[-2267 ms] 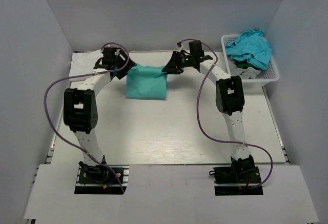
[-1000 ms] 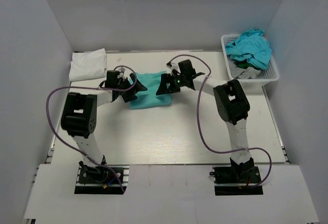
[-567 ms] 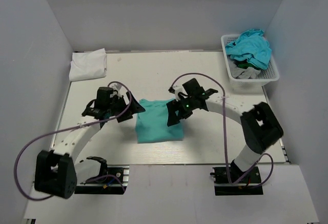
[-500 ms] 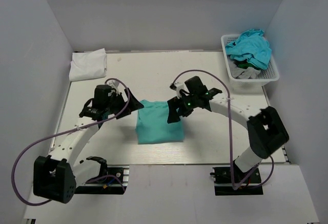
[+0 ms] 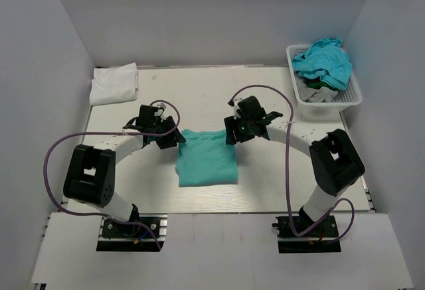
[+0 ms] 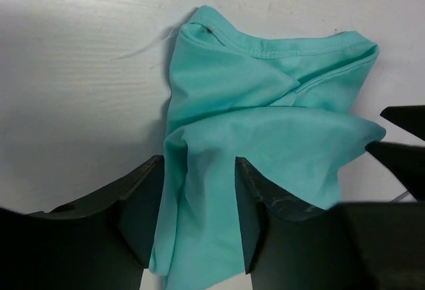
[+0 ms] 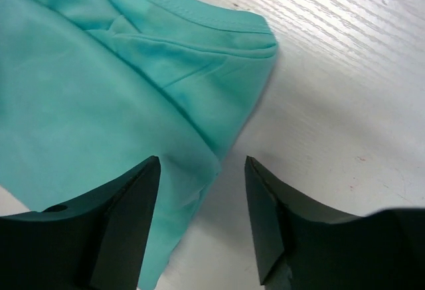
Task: Fold and stack the t-shirts
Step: Smooth out wrinkles on the folded tshirt
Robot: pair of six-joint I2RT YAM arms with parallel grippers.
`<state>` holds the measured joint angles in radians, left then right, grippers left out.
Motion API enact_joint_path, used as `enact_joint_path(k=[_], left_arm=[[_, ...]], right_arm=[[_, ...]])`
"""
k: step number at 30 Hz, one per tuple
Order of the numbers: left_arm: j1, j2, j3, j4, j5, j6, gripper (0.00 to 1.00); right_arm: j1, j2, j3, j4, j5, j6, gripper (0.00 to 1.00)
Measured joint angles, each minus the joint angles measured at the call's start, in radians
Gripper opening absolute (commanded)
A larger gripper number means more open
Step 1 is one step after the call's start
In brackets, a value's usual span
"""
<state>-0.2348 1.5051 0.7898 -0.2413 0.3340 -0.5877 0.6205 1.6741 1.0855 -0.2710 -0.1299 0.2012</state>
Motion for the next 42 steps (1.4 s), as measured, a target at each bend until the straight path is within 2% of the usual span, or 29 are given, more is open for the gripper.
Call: enact_joint_path(k=[2, 4, 7, 8, 9, 12, 18, 25, 28, 34, 42], left_arm=[[0.000, 0.035, 0.005, 0.031, 0.019, -0.002, 0.43], [-0.001, 0.059, 0.011, 0.048, 0.029, -0.006, 0.37], [-0.004, 0.067, 0.013, 0.066, 0.042, -0.008, 0.21], [-0.005, 0.067, 0.013, 0.070, 0.047, -0.008, 0.13], [-0.005, 0.067, 0.013, 0.076, 0.050, -0.010, 0.00], [-0.005, 0.067, 0.013, 0.097, 0.058, -0.014, 0.00], [-0.011, -0.003, -0.004, 0.106, 0.068, -0.013, 0.00], [-0.019, -0.331, -0.029, 0.096, 0.029, -0.011, 0.00], [-0.019, -0.369, -0.029, 0.113, 0.005, -0.015, 0.00], [-0.015, -0.187, 0.003, 0.187, -0.048, -0.032, 0.00], [-0.009, 0.190, 0.204, 0.349, -0.117, -0.039, 0.00]], right_arm=[[-0.004, 0.018, 0.000, 0.005, 0.014, 0.011, 0.49], [-0.006, 0.030, 0.001, 0.008, 0.021, 0.022, 0.44], [-0.006, 0.042, 0.001, 0.011, 0.027, 0.034, 0.36], [-0.006, 0.044, 0.001, 0.011, 0.029, 0.037, 0.32], [-0.008, 0.045, 0.002, 0.012, 0.032, 0.041, 0.25], [-0.011, 0.047, 0.001, 0.016, 0.039, 0.053, 0.00], [-0.019, 0.024, -0.003, 0.021, 0.024, 0.059, 0.00], [-0.023, -0.157, -0.018, 0.022, -0.010, 0.048, 0.00], [-0.026, -0.185, -0.013, 0.028, -0.012, 0.041, 0.00], [-0.059, -0.059, 0.056, 0.042, 0.027, 0.026, 0.00], [-0.163, 0.185, 0.164, 0.132, 0.024, 0.026, 0.00]])
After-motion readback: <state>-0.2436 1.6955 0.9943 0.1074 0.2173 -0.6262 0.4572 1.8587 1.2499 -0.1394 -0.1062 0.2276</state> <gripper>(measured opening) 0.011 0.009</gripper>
